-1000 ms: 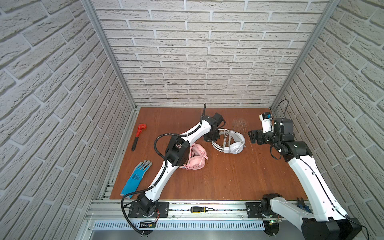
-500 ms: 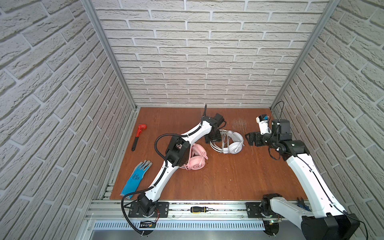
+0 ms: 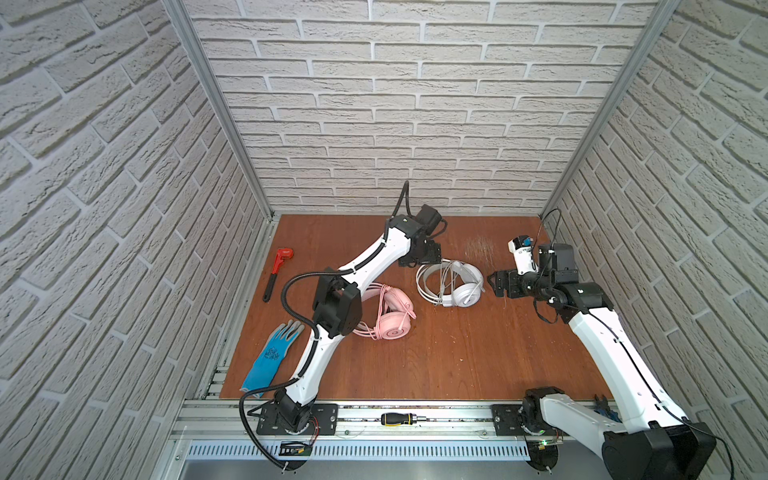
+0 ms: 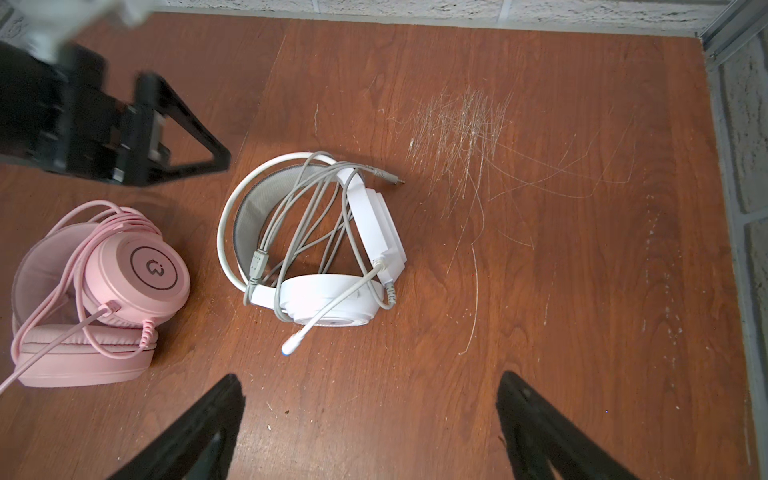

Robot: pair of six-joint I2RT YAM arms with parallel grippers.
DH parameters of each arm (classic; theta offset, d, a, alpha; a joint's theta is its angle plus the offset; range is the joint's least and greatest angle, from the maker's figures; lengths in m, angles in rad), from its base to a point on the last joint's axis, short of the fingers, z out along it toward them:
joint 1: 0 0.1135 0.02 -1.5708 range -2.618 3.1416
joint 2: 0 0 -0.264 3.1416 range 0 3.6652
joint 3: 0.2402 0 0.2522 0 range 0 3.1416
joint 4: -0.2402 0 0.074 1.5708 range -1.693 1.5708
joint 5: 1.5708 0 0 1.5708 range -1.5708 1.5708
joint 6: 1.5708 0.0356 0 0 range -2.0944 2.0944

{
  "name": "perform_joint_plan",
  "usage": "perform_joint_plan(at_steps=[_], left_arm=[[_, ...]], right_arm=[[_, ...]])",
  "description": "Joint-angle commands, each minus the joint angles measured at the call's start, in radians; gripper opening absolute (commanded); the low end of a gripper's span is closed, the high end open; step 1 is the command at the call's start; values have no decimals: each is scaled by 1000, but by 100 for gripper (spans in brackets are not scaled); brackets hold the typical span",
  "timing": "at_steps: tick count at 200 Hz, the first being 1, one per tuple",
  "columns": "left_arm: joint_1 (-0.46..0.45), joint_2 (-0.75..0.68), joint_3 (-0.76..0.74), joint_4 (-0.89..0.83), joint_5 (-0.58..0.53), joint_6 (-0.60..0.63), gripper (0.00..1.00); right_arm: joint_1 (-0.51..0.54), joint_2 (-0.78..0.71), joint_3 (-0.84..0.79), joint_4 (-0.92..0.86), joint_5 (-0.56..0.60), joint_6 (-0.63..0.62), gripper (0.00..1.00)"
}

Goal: Wrap the headphones
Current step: 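Lower the white headset onto the table and open the left gripper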

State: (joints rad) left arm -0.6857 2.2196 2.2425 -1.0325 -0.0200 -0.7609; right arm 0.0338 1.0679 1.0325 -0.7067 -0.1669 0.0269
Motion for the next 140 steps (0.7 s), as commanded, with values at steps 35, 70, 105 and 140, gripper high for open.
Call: perform_joint_plan(at_steps=[35,70,105,140], left_arm=[[147,-283,-278,-27,-29,183,94],[219,-447,-537,-31,26,223,94],[286,-578,-769,3,64,220,92],[347,-641,-932,46,98,217,89]], right_arm=[[2,-53,-46,27,-167,-54,98],[30,-60,-66,-14,-247,-108,98],[68,-69,-83,-18,-269,-123,98],[140,-65,-104,0,-295,-134,98]])
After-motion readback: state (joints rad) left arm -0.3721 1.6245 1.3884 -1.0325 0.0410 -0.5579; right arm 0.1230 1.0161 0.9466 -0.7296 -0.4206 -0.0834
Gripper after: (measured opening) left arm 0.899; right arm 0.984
